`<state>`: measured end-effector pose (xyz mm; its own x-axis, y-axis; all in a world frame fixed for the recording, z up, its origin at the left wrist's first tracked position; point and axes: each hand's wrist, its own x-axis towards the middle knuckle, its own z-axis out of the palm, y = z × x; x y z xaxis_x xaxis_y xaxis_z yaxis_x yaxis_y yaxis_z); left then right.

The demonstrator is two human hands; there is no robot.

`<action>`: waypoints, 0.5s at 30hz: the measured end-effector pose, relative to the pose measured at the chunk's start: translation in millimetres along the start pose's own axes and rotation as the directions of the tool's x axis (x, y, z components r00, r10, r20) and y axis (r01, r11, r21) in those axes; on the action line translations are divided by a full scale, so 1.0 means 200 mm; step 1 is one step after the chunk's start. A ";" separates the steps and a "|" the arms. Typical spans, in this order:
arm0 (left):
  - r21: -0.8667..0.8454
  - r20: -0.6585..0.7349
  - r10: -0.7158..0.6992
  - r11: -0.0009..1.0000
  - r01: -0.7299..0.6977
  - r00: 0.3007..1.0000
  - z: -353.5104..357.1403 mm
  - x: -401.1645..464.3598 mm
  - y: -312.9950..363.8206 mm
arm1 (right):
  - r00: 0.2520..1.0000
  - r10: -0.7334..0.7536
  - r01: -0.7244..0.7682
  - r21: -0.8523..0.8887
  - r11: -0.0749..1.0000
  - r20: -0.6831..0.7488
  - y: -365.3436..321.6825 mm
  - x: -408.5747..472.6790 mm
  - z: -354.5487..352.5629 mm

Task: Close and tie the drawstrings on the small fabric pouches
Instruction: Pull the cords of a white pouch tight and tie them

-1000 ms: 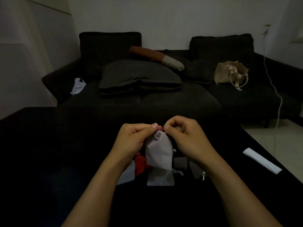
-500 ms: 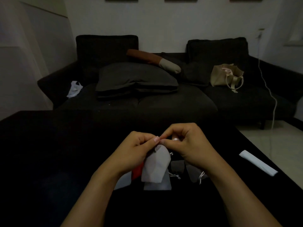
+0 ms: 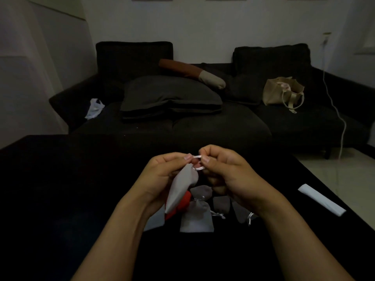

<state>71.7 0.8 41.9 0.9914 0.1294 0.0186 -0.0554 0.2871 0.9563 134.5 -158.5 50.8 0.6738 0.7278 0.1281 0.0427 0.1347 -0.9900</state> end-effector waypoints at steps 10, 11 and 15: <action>0.043 -0.057 -0.013 0.999 0.015 0.998 0.02 -0.01 0.01 | 0.994 -0.058 0.047 -0.114 0.992 -0.090 -0.02 -0.01 0.02; 0.036 -0.061 -0.022 0.999 0.024 0.998 0.02 -0.01 0.02 | 0.994 -0.059 0.047 -0.131 0.990 -0.089 -0.02 -0.01 0.02; 0.039 -0.066 -0.034 0.999 0.036 0.997 0.02 -0.01 0.02 | 0.989 -0.134 0.112 -0.268 0.957 -0.064 -0.02 0.00 0.01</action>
<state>69.7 -1.9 47.2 0.9827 0.1824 -0.0330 -0.0149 0.2548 0.9669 132.7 -157.6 55.4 0.7081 0.6584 0.2551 0.3138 0.0302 -0.9490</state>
